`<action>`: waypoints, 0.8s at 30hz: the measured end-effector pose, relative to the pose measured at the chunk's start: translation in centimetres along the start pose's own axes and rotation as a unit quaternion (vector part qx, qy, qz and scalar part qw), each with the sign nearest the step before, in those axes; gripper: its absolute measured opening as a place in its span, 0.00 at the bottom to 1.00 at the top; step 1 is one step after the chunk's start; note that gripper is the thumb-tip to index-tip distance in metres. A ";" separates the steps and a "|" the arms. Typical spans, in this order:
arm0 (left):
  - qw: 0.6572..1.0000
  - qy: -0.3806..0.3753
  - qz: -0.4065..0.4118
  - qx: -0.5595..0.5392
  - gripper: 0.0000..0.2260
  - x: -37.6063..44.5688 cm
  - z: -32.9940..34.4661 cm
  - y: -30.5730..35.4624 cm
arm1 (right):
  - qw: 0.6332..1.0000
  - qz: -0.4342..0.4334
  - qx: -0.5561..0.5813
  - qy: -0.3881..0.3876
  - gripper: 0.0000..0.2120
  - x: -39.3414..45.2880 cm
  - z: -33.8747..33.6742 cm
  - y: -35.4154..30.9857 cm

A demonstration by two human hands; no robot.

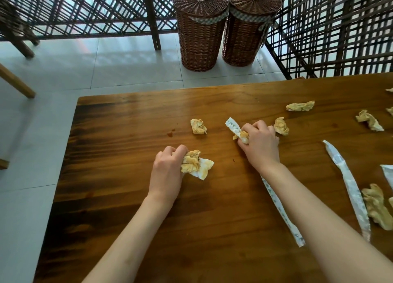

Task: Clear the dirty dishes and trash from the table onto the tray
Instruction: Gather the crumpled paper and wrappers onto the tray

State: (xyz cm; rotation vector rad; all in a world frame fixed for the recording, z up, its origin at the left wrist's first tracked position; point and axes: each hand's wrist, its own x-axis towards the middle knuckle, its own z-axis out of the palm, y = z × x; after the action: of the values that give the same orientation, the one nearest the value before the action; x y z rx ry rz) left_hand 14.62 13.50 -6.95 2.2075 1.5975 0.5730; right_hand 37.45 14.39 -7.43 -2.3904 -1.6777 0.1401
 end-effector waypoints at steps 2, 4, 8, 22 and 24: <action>1.000 0.000 -0.011 -0.007 0.11 -0.2 -0.5 0.2 | 0.999 -0.002 0.032 0.022 0.13 -1.2 -0.6 0.2; 1.000 0.005 -0.021 -0.013 0.11 -0.6 -1.2 0.7 | 0.998 -0.007 0.058 0.038 0.13 -2.5 -1.4 0.5; 1.000 0.009 -0.026 -0.010 0.15 -2.1 -2.8 2.8 | 0.995 -0.008 0.094 0.045 0.13 -5.4 -3.8 1.2; 0.998 -0.013 0.012 -0.057 0.18 -11.7 -3.4 21.1 | 0.989 0.061 0.128 0.038 0.16 -18.9 -17.4 14.4; 0.998 -0.011 0.015 -0.058 0.18 -13.3 -2.5 25.2 | 0.989 0.065 0.128 0.032 0.18 -20.9 -19.3 18.0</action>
State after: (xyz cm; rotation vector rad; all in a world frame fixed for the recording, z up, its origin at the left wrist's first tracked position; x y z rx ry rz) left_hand 30.02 -6.63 6.37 2.1481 1.4841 0.6310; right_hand 50.62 -13.39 6.23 -2.2841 -1.3840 0.2787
